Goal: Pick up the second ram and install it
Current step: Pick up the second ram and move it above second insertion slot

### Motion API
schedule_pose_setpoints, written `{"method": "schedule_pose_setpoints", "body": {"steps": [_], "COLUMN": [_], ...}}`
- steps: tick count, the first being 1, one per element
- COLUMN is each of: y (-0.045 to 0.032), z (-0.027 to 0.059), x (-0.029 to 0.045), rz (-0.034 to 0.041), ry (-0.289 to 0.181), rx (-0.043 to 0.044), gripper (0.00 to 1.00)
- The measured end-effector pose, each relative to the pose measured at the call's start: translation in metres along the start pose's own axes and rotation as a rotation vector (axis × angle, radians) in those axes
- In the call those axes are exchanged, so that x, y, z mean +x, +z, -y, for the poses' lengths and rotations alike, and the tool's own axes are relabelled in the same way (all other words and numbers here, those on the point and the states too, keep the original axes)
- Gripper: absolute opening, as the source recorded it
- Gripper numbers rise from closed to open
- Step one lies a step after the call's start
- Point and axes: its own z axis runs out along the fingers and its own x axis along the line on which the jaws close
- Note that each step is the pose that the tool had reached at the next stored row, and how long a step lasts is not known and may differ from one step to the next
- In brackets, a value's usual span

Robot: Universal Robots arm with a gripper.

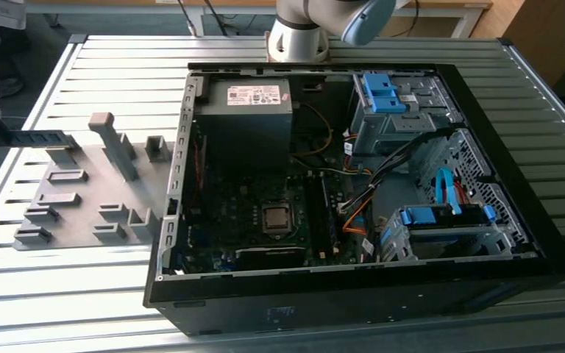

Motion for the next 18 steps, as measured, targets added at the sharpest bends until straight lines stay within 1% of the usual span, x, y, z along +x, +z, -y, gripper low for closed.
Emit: {"method": "schedule_pose_setpoints", "body": {"steps": [18], "y": [-0.0093], "z": [-0.0001], "x": [-0.0002], "rz": [0.0000], "ry": [0.000], "rx": [0.0000], "gripper": [0.14]}}
